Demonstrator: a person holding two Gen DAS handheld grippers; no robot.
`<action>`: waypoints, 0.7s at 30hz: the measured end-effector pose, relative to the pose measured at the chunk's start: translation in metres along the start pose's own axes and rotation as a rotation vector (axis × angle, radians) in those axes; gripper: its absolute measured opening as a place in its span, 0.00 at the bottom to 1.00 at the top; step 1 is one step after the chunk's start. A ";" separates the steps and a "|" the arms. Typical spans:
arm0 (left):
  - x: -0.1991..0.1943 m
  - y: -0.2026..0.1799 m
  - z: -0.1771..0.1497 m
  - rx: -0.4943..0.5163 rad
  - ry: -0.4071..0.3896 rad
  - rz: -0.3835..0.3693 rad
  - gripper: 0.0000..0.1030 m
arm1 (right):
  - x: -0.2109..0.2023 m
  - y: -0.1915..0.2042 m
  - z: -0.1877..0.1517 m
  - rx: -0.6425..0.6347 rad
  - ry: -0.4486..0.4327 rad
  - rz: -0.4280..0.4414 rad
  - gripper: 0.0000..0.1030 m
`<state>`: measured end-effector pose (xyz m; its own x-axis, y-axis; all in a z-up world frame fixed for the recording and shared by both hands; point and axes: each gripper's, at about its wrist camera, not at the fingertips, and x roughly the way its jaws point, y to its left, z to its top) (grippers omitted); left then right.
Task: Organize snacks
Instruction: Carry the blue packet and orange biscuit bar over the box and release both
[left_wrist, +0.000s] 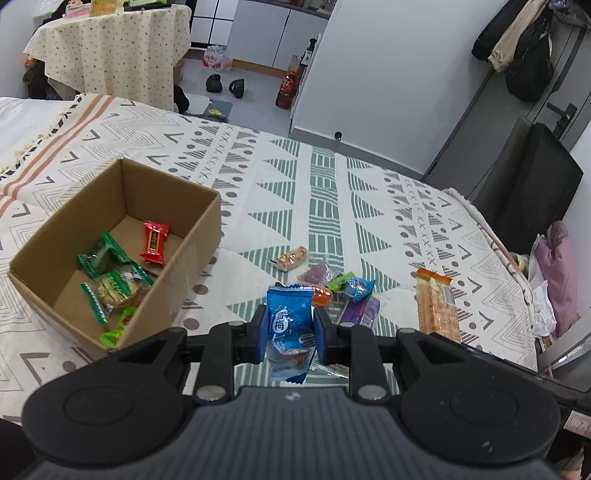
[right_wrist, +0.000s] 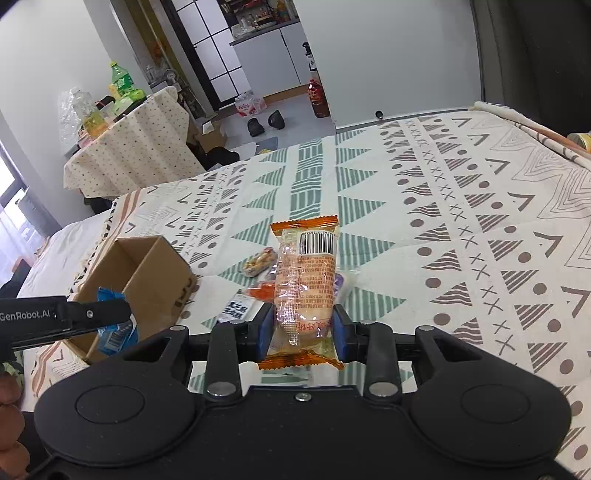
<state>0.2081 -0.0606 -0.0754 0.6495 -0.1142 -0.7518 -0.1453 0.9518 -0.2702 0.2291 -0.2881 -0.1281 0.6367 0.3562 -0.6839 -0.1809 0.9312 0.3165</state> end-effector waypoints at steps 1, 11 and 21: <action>-0.003 0.002 0.001 -0.004 -0.005 -0.002 0.23 | -0.001 0.003 0.000 -0.005 -0.002 0.000 0.32; -0.024 0.021 0.005 -0.014 -0.045 -0.011 0.23 | -0.013 0.035 0.002 -0.031 -0.014 0.024 0.32; -0.036 0.045 0.014 -0.028 -0.072 -0.002 0.23 | -0.008 0.070 0.005 -0.070 -0.019 0.049 0.32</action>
<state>0.1883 -0.0100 -0.0521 0.7020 -0.0943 -0.7059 -0.1643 0.9430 -0.2893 0.2149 -0.2265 -0.0971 0.6396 0.4006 -0.6561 -0.2638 0.9160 0.3021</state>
